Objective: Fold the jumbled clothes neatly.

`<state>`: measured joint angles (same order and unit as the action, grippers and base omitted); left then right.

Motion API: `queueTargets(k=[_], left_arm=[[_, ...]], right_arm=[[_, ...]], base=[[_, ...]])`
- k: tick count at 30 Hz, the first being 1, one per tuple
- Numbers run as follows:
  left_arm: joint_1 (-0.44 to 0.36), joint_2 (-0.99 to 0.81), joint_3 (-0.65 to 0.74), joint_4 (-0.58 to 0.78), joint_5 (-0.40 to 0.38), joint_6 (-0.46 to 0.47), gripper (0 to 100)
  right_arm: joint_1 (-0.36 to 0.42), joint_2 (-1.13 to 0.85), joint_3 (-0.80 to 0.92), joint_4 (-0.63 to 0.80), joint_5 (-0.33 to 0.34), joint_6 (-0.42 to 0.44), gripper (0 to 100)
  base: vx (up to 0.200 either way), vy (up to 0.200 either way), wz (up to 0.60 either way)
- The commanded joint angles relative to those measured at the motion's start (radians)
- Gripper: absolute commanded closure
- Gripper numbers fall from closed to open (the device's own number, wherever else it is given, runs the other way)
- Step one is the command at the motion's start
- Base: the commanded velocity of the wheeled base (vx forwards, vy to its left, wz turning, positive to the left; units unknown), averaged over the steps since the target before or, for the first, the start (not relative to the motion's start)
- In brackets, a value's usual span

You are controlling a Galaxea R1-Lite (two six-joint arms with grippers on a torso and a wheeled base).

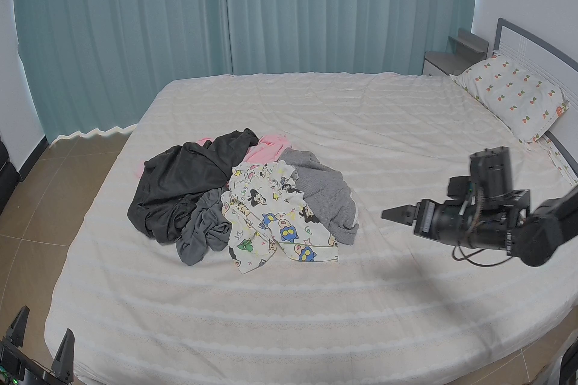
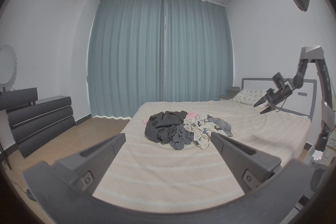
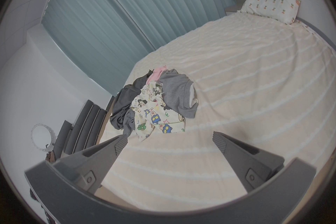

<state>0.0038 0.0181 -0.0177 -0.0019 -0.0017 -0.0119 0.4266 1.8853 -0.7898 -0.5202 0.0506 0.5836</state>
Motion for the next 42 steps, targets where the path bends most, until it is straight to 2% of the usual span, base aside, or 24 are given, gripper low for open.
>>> queueTargets(k=[1,7,12,19,25,32,42], left_arm=[[0.001,-0.018,0.018,0.0,0.0,0.0,0],[0.001,-0.018,0.018,0.0,0.0,-0.002,0],[0.001,-0.018,0.018,0.0,0.0,-0.003,0],[0.001,-0.018,0.018,0.0,0.0,-0.003,0],[0.001,-0.018,0.018,0.0,0.0,-0.003,0],[0.001,-0.018,0.018,0.0,0.0,-0.003,0],[0.001,-0.018,0.018,0.0,0.0,-0.003,0]], right_arm=[[0.05,0.397,-0.273,-0.041,-0.066,0.048,0],[0.044,0.526,-0.398,-0.032,-0.069,0.048,0],[0.086,0.56,-0.427,-0.023,-0.071,0.041,0],[0.087,0.629,-0.488,-0.026,-0.078,0.039,0],[0.09,0.683,-0.548,-0.023,-0.115,0.038,0],[0.127,0.732,-0.603,-0.021,-0.121,0.035,0],[0.143,0.795,-0.775,0.083,-0.127,0.016,0]], base=[[0.0,0.0,0.0],[0.0,0.0,0.0],[0.0,0.0,0.0],[0.0,0.0,0.0],[0.0,0.0,0.0],[0.0,0.0,0.0],[0.0,0.0,0.0]])
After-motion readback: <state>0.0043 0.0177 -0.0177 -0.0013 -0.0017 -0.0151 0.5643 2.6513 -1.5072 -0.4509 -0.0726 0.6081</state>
